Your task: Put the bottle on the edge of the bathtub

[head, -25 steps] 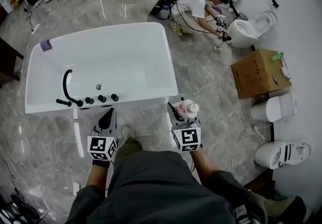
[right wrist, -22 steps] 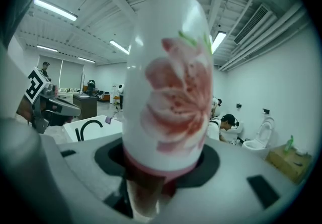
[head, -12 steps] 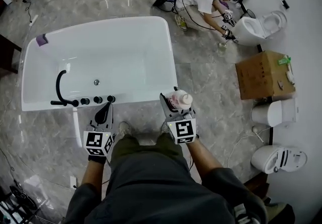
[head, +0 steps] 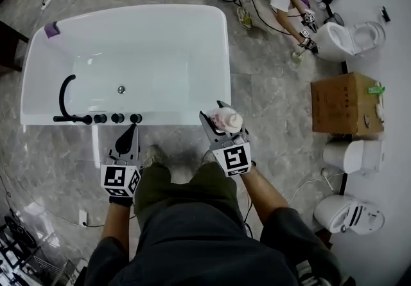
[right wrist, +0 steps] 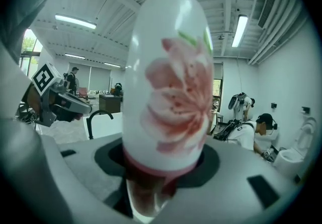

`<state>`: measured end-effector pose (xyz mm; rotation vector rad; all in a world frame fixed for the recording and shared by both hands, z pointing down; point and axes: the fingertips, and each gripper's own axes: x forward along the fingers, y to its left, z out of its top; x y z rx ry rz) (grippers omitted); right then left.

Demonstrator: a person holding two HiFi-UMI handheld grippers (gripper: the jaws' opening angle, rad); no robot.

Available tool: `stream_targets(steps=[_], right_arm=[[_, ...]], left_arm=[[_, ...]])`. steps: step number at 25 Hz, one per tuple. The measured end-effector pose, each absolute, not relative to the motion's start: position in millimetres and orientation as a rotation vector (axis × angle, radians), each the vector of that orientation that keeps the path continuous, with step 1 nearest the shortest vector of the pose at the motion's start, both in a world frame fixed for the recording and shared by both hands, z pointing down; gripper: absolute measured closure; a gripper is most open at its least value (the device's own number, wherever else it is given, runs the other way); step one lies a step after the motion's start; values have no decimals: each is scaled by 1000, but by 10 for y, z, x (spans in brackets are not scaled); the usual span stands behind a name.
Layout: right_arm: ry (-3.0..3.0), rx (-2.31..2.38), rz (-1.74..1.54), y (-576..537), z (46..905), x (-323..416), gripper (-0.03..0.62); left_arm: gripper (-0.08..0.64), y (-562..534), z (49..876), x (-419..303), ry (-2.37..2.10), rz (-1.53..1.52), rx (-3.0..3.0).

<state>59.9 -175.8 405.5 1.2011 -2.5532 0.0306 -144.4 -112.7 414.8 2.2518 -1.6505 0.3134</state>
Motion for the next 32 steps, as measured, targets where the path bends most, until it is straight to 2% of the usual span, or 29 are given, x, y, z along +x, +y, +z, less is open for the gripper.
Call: stream_targets(steps=[19, 32], right_arm=[[-2662, 851, -77, -1713, 5899, 257, 371], [-2680, 568, -115, -1687, 6871, 144, 371]], left_arm=[[558, -1040, 5893, -1471, -1661, 355, 2211], [558, -1021, 6793, -1383, -1647, 383, 2175]])
